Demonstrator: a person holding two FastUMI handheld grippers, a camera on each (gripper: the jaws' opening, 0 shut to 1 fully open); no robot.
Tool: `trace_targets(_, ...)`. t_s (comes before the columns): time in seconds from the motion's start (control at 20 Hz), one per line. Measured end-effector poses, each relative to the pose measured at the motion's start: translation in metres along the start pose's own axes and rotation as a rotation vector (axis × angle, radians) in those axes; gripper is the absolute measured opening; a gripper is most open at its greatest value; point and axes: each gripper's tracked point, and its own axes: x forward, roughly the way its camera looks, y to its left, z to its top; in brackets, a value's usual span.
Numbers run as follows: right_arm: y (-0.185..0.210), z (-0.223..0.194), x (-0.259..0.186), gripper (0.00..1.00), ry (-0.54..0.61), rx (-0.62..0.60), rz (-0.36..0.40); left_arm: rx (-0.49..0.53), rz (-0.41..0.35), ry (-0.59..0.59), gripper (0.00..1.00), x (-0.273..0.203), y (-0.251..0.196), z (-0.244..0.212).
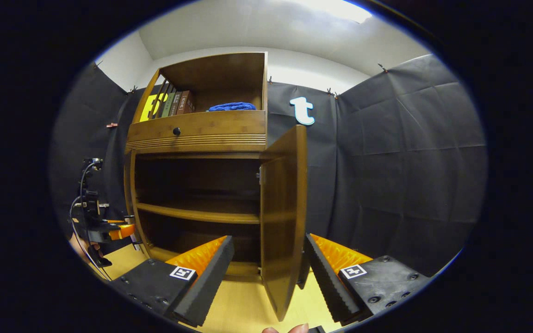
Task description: Open the right door of the double-door shoe cabinet with the right hand, and open the left door with the left hand.
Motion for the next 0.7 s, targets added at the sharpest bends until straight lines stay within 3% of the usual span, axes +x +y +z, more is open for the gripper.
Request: trace_targets(0.7, 0.099, -0.006, 0.013, 0.98, 0.010, 0.028, 0.122, -0.014, 0.060, -0.031, 0.17, -0.064, 0.099, -0.014)
